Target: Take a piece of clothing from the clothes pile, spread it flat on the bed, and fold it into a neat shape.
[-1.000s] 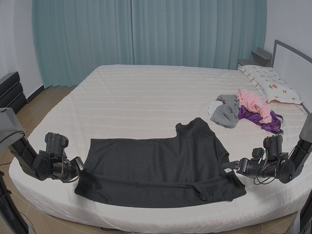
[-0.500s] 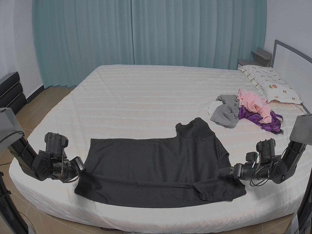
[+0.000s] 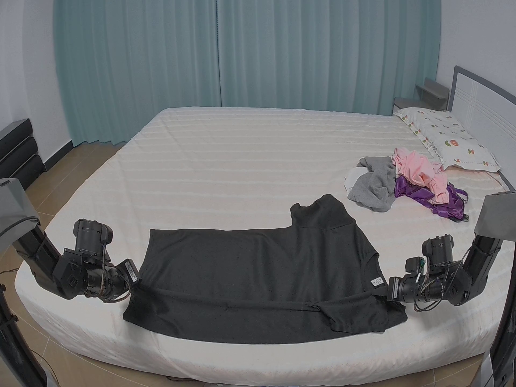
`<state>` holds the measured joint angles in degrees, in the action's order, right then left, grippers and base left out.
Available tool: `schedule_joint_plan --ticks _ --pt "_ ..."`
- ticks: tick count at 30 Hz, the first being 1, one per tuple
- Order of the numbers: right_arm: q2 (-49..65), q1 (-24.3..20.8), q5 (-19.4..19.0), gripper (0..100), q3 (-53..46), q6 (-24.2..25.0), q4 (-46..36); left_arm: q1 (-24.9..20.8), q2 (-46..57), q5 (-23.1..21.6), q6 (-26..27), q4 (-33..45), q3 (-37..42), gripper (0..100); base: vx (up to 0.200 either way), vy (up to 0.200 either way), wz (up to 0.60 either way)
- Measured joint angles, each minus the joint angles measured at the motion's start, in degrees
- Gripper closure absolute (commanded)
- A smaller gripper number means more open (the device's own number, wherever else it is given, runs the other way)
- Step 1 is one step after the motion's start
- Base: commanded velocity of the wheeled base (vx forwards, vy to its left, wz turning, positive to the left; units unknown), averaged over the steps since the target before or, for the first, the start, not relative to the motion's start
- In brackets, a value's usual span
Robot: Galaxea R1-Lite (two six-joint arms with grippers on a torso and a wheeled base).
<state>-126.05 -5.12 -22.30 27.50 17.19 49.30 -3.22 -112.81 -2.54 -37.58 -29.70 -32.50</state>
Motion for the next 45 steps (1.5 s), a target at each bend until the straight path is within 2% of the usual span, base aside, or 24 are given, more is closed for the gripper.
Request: schedule_joint_plan --ticks 14,27,36,45 --pt "5.55 1.11 -0.72 100 -3.23 0.62 -0.01 0.28 0.93 0.11 0.20 -0.05 0.95 100 0.000 0.000 0.00" --pt "15.36 3.67 -4.90 100 -10.09 0.79 -0.04 1.74 3.69 0.55 2.41 -0.52 4.22 100 0.000 0.000 0.00" --pt "19.96 4.50 -6.47 100 -10.12 4.64 -0.06 2.89 5.12 0.02 2.33 -0.57 5.05 100 0.000 0.000 0.00" --pt "18.58 4.11 -6.46 100 -8.40 4.82 -0.11 2.78 3.35 -0.09 2.23 -0.46 2.52 100 0.000 0.000 0.00"
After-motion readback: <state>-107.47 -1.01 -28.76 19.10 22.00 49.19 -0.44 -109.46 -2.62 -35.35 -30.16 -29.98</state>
